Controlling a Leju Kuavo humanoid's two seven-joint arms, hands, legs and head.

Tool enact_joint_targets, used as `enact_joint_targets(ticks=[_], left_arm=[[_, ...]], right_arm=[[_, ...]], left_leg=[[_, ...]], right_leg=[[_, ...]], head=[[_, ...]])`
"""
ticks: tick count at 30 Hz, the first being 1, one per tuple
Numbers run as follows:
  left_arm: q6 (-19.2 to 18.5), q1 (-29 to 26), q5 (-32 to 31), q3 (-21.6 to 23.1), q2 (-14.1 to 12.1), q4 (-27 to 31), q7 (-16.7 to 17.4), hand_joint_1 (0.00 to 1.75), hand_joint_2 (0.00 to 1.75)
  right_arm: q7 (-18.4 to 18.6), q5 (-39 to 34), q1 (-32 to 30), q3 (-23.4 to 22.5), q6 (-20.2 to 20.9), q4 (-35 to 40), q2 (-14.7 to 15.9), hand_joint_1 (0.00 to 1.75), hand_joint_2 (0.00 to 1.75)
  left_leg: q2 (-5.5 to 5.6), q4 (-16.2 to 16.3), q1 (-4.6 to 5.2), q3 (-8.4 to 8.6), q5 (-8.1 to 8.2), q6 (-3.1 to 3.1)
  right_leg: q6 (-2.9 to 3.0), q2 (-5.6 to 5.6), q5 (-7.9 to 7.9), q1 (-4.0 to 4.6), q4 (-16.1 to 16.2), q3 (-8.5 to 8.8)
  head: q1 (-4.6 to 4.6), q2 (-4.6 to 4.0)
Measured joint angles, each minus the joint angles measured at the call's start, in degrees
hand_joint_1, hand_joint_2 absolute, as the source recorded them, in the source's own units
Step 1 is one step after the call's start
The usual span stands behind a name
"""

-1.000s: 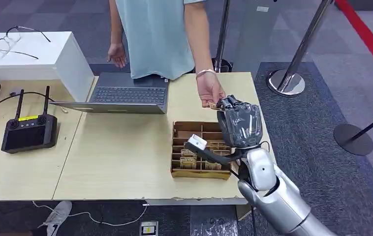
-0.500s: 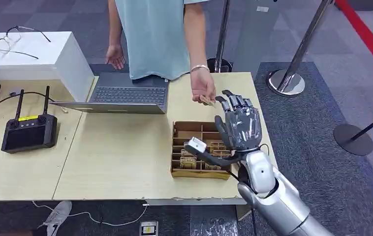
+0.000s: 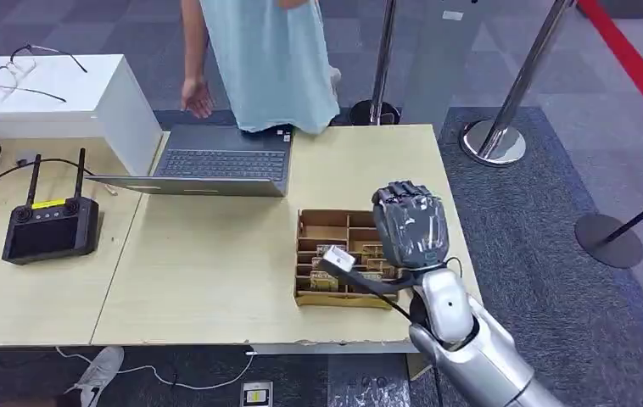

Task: Pass the card to the sensor for recognition and then transmit it.

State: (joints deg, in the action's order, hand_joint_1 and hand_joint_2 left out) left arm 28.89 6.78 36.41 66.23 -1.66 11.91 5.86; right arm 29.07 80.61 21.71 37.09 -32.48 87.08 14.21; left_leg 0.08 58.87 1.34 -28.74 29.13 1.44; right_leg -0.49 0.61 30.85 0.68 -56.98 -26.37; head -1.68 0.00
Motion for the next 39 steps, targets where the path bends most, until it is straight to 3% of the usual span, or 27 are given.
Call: enact_joint_targets(ticks=[7, 9, 11, 15, 17, 18, 20, 29, 39], left_arm=[[0.02, 0.0, -0.2, -0.02, 0.0, 0.0, -0.04, 0.0, 1.75], [0.0, 0.0, -0.24, -0.02, 0.02, 0.0, -0.04, 0.0, 1.75], [0.0, 0.0, -0.26, -0.02, 0.02, 0.0, -0.04, 0.0, 1.75], [0.0, 0.0, -0.24, -0.02, 0.07, 0.0, -0.04, 0.0, 1.75], [0.0, 0.0, -0.24, 0.0, 0.09, 0.0, -0.04, 0.0, 1.75], [0.0, 0.0, -0.24, 0.0, 0.09, 0.0, -0.04, 0.0, 1.75], [-0.02, 0.0, -0.24, 0.0, 0.09, 0.0, -0.04, 0.0, 1.75], [-0.31, 0.0, -0.17, 0.0, 0.11, 0.0, 0.04, 0.0, 1.75], [-0.42, 0.0, -0.17, 0.0, 0.15, 0.0, 0.11, 0.0, 1.75]], right_arm=[[0.04, -1.97, -1.01, 0.13, 0.0, -0.9, 0.22, 1.45, 1.75], [0.04, -2.14, -1.18, 0.15, 0.13, -1.22, 0.26, 1.36, 1.75], [0.04, -2.14, -1.4, 0.15, 0.17, -1.46, 0.31, 0.94, 1.75], [-0.07, -3.04, -1.76, 0.22, 0.13, -2.25, 0.44, 0.8, 1.75], [-0.11, -3.08, -1.92, 0.26, 0.04, -2.69, 0.46, 0.84, 1.75], [-0.11, -3.08, -2.02, 0.26, 0.04, -2.86, 0.46, 1.03, 1.75], [-0.11, -3.08, -2.18, 0.31, 0.07, -3.23, 0.46, 1.12, 1.75], [-0.11, -4.46, -3.34, 0.66, 0.63, -4.85, 0.48, 1.26, 1.75], [-0.11, -7.08, -4.25, 0.7, -0.39, -6.97, 0.48, 1.03, 1.75]], left_leg=[[-0.01, 0.0, 0.0, 0.0, 0.0, 0.0], [0.0, 0.0, 0.0, 0.0, 0.0, 0.0], [0.0, 0.0, 0.0, 0.0, 0.0, 0.0], [0.0, 0.0, 0.0, -0.01, 0.0, 0.0], [0.0, 0.0, 0.0, 0.0, 0.0, 0.0], [-0.01, 0.0, 0.0, 0.0, 0.0, 0.0], [0.0, 0.0, 0.0, 0.0, 0.0, 0.0], [0.0, 0.0, 0.0, 0.0, 0.0, 0.0], [-0.01, 0.0, 0.0, 0.0, 0.0, 0.0]], right_leg=[[0.0, 0.0, 0.0, 0.0, 0.0, 0.0], [0.0, 0.0, 0.0, 0.0, 0.0, 0.0], [0.0, 0.0, 0.0, 0.0, 0.0, 0.0], [0.0, 0.0, 0.0, 0.0, 0.0, 0.0], [0.0, 0.0, 0.0, 0.0, 0.0, 0.0], [0.0, 0.0, 0.0, 0.0, 0.0, 0.0], [0.0, 0.0, 0.0, 0.0, 0.0, 0.0], [0.0, 0.0, 0.0, 0.0, 0.0, 0.0], [0.0, 0.0, 0.0, 0.0, 0.0, 0.0]], head=[[0.0, 0.0], [0.0, 0.0], [0.0, 0.0], [0.0, 0.0], [0.0, 0.0], [0.0, 0.0], [0.0, 0.0], [0.0, 0.0], [0.0, 0.0]])
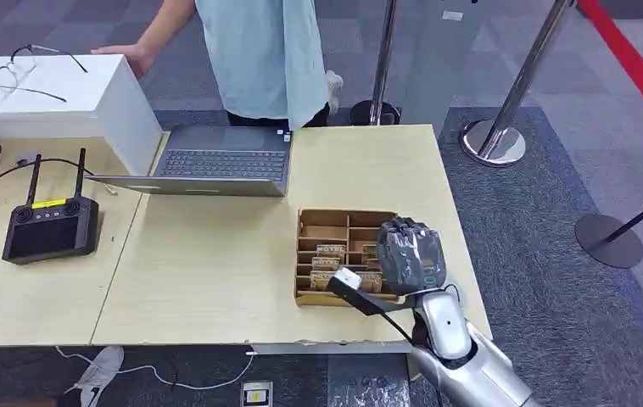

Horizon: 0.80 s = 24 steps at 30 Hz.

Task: Pass the card to the sensor for recognition and then transmit it.

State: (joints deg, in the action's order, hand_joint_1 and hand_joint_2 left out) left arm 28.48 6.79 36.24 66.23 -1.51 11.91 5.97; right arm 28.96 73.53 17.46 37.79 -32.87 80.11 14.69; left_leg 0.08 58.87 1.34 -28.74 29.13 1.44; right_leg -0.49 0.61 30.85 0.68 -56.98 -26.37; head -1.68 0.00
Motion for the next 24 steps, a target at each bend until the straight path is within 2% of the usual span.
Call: enact_joint_targets(ticks=[5, 9, 14, 16, 24], left_arm=[[0.04, 0.0, 0.0, 0.0, 0.07, 0.0, -0.15, 0.0, 1.75], [0.04, 0.0, 0.0, 0.0, 0.18, 0.0, -0.15, 0.0, 1.75], [0.04, 0.0, 0.0, 0.0, 0.33, 0.0, -0.15, 0.0, 1.75], [0.04, 0.0, 0.0, 0.0, 0.35, 0.0, -0.15, 0.0, 1.75], [0.04, 0.0, 0.0, 0.0, 0.4, 0.0, -0.13, 0.0, 1.75]], right_arm=[[-0.17, -0.28, -0.16, -0.02, -0.15, -0.85, 0.0, 1.06, 1.75], [-0.55, -1.55, -0.19, 0.0, -0.4, -1.71, -0.04, 1.22, 1.75], [-0.7, -2.16, -0.23, 0.0, -0.94, -2.73, -0.04, 1.2, 1.75], [-0.74, -2.34, -0.23, 0.0, -1.03, -3.13, -0.04, 1.26, 1.75], [-0.85, -3.1, -0.27, 0.0, -1.71, -4.5, -0.07, 1.08, 1.75]], left_leg=[[0.0, 0.0, 0.0, 0.0, 0.0, 0.0], [0.0, 0.0, 0.0, 0.0, 0.0, 0.0], [0.0, 0.0, 0.0, 0.0, 0.0, 0.0], [0.0, 0.0, 0.0, 0.0, 0.0, 0.0], [0.0, 0.0, 0.0, 0.0, 0.0, 0.0]], right_leg=[[0.0, 0.0, 0.0, 0.0, 0.0, 0.0], [0.0, 0.0, 0.0, 0.0, 0.0, 0.0], [0.0, 0.0, 0.0, 0.0, 0.0, 0.0], [0.0, 0.0, 0.0, 0.0, 0.0, 0.0], [0.0, 0.0, 0.0, 0.0, 0.0, 0.0]], head=[[0.0, 0.0], [0.0, 0.0], [0.0, 0.0], [0.0, 0.0], [0.0, 0.0]])
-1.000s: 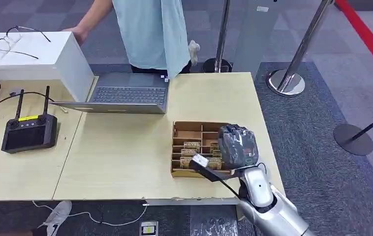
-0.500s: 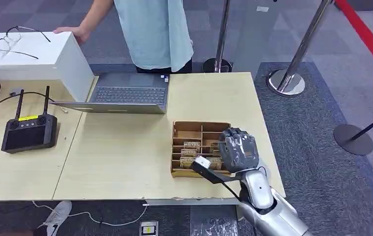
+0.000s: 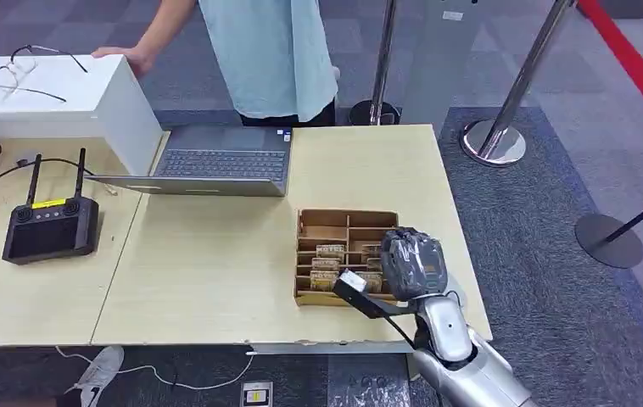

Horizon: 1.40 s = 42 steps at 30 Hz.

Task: Pass the card to the sensor for recognition and then transmit it.

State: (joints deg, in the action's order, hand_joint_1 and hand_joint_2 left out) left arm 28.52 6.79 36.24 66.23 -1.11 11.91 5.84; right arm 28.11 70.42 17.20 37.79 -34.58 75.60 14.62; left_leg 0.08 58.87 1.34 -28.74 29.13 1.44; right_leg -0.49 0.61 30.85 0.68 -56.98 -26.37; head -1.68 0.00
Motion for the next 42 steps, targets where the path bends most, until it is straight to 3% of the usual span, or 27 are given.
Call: enact_joint_targets(ticks=[3, 4, 18, 25, 31, 42], left_arm=[[0.0, 0.0, 0.0, -0.02, 0.02, 0.0, -0.02, 0.0, 1.75], [0.0, 0.0, 0.0, 0.0, 0.02, 0.0, -0.02, 0.0, 1.75], [0.0, 0.0, 0.3, 0.0, 0.11, 0.0, -0.02, 0.0, 1.75], [0.0, -0.01, 0.37, 0.0, 0.11, 0.0, -0.02, 0.0, 1.75], [0.0, -0.03, 0.31, 0.0, 0.15, 0.0, -0.02, 0.0, 1.75], [-0.07, -0.06, 0.02, 0.0, 0.37, 0.0, -0.46, 0.0, 1.75]], right_arm=[[-0.07, 0.0, 0.01, 0.0, -0.09, -0.18, 0.0, 0.99, 1.75], [-0.07, 0.0, 0.01, 0.0, -0.09, -0.18, 0.0, 0.89, 1.75], [-0.07, 0.55, 0.02, 0.0, 0.2, 0.31, -0.24, 0.7, 1.75], [-0.04, 0.99, -0.05, 0.0, 1.05, 1.66, -0.31, 0.68, 1.75], [0.0, 1.09, -0.02, 0.02, 2.06, 2.21, -0.28, 0.84, 1.75], [-0.37, 1.09, 1.55, 0.02, 4.37, 3.21, -0.26, 0.84, 1.75]], left_leg=[[0.0, 0.0, 0.0, 0.0, 0.0, 0.0], [0.0, 0.0, 0.0, 0.01, 0.0, 0.0], [-0.01, 0.0, 0.0, 0.04, 0.0, 0.0], [-0.01, 0.0, 0.0, 0.03, 0.0, 0.0], [-0.01, 0.0, 0.0, 0.01, 0.0, 0.0], [-0.01, 0.0, 0.0, 0.01, 0.0, 0.0]], right_leg=[[0.0, 0.0, 0.0, 0.0, 0.0, 0.01], [0.0, 0.0, 0.0, 0.0, 0.0, 0.01], [0.0, 0.0, 0.0, 0.0, 0.0, 0.04], [0.0, 0.0, 0.0, 0.0, 0.0, 0.03], [0.0, 0.0, 0.0, 0.0, 0.0, 0.02], [0.0, 0.0, 0.0, 0.0, 0.0, 0.02]], head=[[0.0, 0.0], [0.0, 0.0], [0.0, 0.0], [-0.02, 0.0], [0.0, 0.0], [0.0, 0.0]])
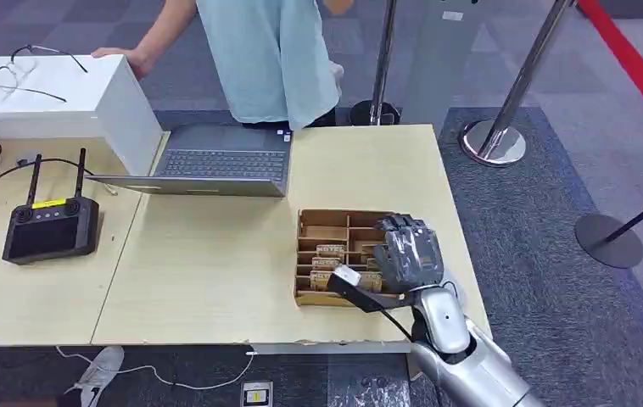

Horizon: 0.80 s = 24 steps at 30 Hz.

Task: Pass the card to the sensor for recognition and then transmit it.

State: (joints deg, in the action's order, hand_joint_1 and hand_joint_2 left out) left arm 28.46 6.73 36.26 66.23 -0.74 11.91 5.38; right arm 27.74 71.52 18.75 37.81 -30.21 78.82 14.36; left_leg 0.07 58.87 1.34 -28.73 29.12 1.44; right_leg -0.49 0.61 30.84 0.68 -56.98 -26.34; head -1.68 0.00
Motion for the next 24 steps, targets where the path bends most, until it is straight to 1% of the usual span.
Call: enact_joint_targets(ticks=[8, 12, 16, 24], left_arm=[[-0.02, -0.02, -0.09, 0.0, 0.26, 0.0, -0.09, 0.0, 1.75], [-0.02, -0.02, -0.2, 0.02, 0.42, 0.0, -0.09, 0.0, 1.75], [-0.02, -0.02, -0.35, 0.07, 0.59, 0.0, -0.11, 0.0, 1.75], [-0.02, -0.02, -0.37, 0.09, 0.74, 0.0, -0.09, 0.0, 1.75]], right_arm=[[-0.52, -1.22, 1.93, 0.33, 2.82, 0.09, 0.04, 0.77, 1.75], [-0.94, -2.1, 2.51, 0.44, 2.75, -0.02, 0.13, 0.79, 1.75], [-1.01, -2.23, 2.68, 0.66, 2.77, -0.26, 0.26, 0.75, 1.75], [-1.18, -3.08, 2.93, 1.18, 2.69, -1.47, 0.39, 0.77, 1.75]], left_leg=[[0.01, 0.0, 0.0, 0.0, 0.0, 0.0], [0.01, 0.0, 0.0, 0.0, 0.0, 0.0], [0.01, 0.0, 0.0, 0.0, 0.0, 0.0], [0.01, 0.0, 0.0, 0.01, 0.0, 0.0]], right_leg=[[0.0, 0.0, 0.0, 0.0, 0.0, 0.0], [0.0, 0.0, 0.0, 0.0, 0.0, 0.0], [0.0, 0.0, 0.0, 0.0, 0.0, 0.0], [0.0, 0.0, 0.0, 0.0, 0.0, -0.01]], head=[[0.0, 0.0], [0.0, 0.0], [0.0, 0.0], [0.0, 0.0]])
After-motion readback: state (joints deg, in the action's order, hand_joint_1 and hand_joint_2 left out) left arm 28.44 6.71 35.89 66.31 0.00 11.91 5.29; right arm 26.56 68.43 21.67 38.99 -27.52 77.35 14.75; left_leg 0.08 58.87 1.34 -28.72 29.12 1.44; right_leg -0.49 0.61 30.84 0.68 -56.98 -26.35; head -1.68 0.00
